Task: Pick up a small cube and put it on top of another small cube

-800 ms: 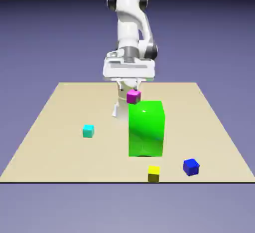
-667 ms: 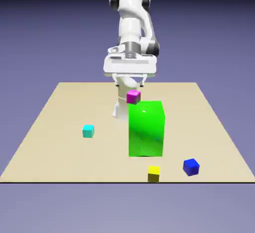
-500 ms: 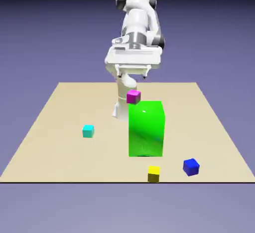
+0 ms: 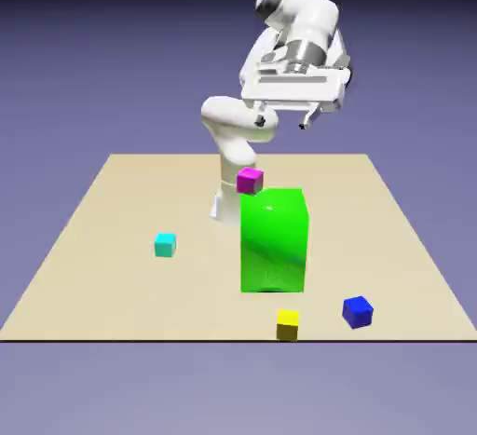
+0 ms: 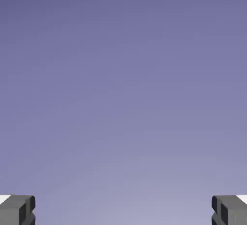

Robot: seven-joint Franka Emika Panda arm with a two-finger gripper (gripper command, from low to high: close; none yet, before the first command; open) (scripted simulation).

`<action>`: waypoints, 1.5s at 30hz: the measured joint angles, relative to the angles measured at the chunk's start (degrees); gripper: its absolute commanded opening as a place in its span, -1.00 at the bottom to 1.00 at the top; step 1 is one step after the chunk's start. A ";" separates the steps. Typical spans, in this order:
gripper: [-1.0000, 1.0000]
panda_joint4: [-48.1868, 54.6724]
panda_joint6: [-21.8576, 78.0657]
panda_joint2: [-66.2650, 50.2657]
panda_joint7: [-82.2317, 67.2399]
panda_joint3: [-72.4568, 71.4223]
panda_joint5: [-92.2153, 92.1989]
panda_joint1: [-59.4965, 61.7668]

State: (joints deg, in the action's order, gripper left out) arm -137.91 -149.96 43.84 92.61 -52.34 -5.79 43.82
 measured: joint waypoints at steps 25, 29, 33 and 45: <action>0.00 22.90 23.86 11.09 49.74 -51.91 -5.74 44.14; 0.00 26.57 27.67 12.86 57.70 -60.22 -6.66 51.21; 0.00 30.23 31.49 14.64 65.66 -68.52 -7.58 58.27; -1.00 29.85 27.92 14.70 70.73 -75.64 -4.57 64.67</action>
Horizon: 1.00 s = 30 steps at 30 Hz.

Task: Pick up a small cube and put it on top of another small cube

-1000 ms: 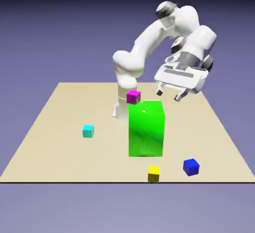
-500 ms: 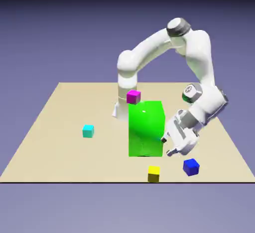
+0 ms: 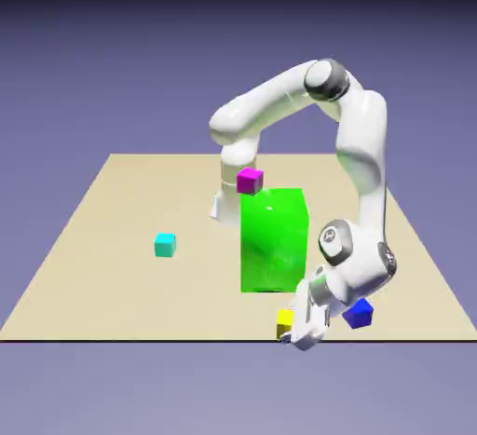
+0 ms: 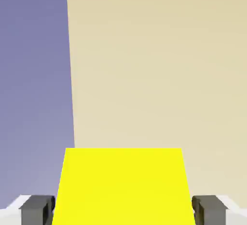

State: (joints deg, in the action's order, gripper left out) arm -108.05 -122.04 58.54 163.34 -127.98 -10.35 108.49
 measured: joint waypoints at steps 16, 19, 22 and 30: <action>-1.00 -13.65 17.97 -3.58 -0.94 33.07 1.84 -32.87; -1.00 -16.94 20.89 -4.46 -0.55 39.27 2.94 -39.10; -1.00 -20.24 23.80 -5.34 -0.16 45.47 4.04 -45.33; -1.00 -29.03 31.56 -7.69 0.87 61.99 6.98 -61.94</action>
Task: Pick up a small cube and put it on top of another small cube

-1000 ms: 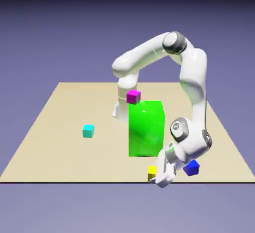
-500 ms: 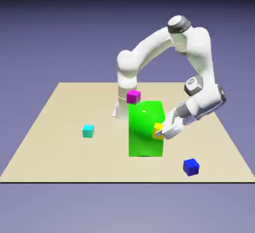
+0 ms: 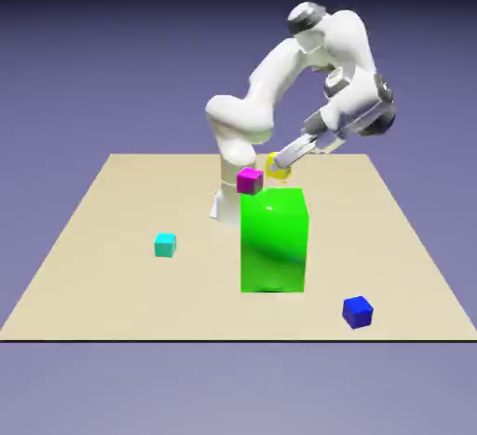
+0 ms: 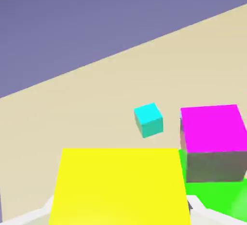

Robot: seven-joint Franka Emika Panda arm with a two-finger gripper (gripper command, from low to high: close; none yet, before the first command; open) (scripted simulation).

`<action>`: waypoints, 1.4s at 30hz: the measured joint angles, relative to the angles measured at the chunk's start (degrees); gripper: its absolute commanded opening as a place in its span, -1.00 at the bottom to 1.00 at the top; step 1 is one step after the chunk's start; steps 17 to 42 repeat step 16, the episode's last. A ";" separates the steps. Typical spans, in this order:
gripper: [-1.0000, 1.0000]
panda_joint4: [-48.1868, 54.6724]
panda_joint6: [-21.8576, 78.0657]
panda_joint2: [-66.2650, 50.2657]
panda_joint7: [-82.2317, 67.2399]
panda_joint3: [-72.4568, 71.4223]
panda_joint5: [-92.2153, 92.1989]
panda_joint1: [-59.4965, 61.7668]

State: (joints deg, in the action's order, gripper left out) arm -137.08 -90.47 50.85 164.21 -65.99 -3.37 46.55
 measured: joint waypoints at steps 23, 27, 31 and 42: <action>1.00 -15.24 -0.65 -1.07 1.47 12.44 0.89 -14.71; 1.00 -15.24 -0.65 -1.07 1.47 12.44 0.89 -14.71; 1.00 -15.24 -0.65 -1.07 1.47 12.44 0.89 -14.71; 1.00 -15.24 -0.65 -1.07 1.47 12.44 0.89 -14.71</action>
